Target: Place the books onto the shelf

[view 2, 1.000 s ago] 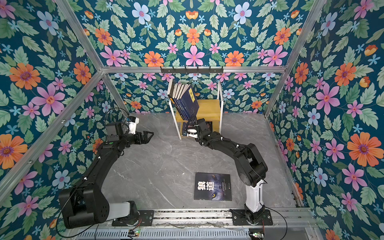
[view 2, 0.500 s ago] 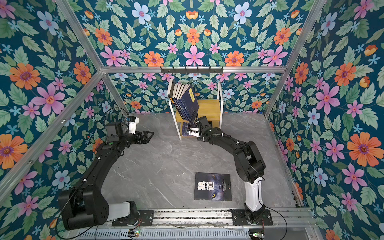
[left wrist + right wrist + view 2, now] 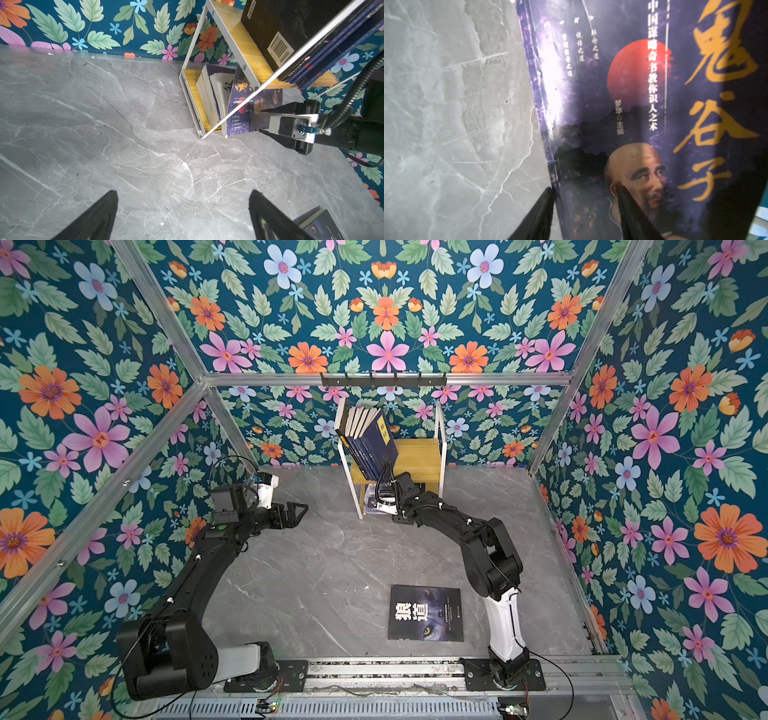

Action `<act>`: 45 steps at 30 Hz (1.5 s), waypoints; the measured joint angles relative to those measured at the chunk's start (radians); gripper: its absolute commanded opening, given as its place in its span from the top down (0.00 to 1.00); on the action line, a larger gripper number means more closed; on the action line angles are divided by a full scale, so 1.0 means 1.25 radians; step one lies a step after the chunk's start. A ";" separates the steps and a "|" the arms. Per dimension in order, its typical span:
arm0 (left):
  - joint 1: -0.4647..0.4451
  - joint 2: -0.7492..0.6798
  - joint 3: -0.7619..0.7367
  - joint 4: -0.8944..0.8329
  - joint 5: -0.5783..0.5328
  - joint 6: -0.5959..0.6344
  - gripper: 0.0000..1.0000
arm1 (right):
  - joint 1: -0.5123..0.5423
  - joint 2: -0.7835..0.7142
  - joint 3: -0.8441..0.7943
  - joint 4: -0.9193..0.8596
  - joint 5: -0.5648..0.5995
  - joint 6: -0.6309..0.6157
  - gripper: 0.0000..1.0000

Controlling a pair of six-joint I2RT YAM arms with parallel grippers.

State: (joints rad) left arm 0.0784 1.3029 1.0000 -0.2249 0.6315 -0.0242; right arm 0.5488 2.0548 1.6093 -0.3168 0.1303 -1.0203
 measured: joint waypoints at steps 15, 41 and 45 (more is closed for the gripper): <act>0.000 0.003 0.000 0.000 0.000 0.000 0.00 | -0.003 -0.016 0.014 -0.047 -0.031 0.013 0.32; 0.000 0.005 -0.007 0.001 -0.003 0.001 0.00 | -0.016 0.107 0.189 -0.126 -0.021 -0.002 0.55; 0.000 0.005 -0.007 0.001 -0.003 0.002 0.00 | -0.015 0.101 0.182 -0.130 -0.020 -0.002 0.45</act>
State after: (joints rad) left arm 0.0784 1.3087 0.9916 -0.2241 0.6277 -0.0219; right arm 0.5304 2.1811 1.8362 -0.4789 0.1047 -1.0225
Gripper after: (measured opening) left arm 0.996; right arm 0.536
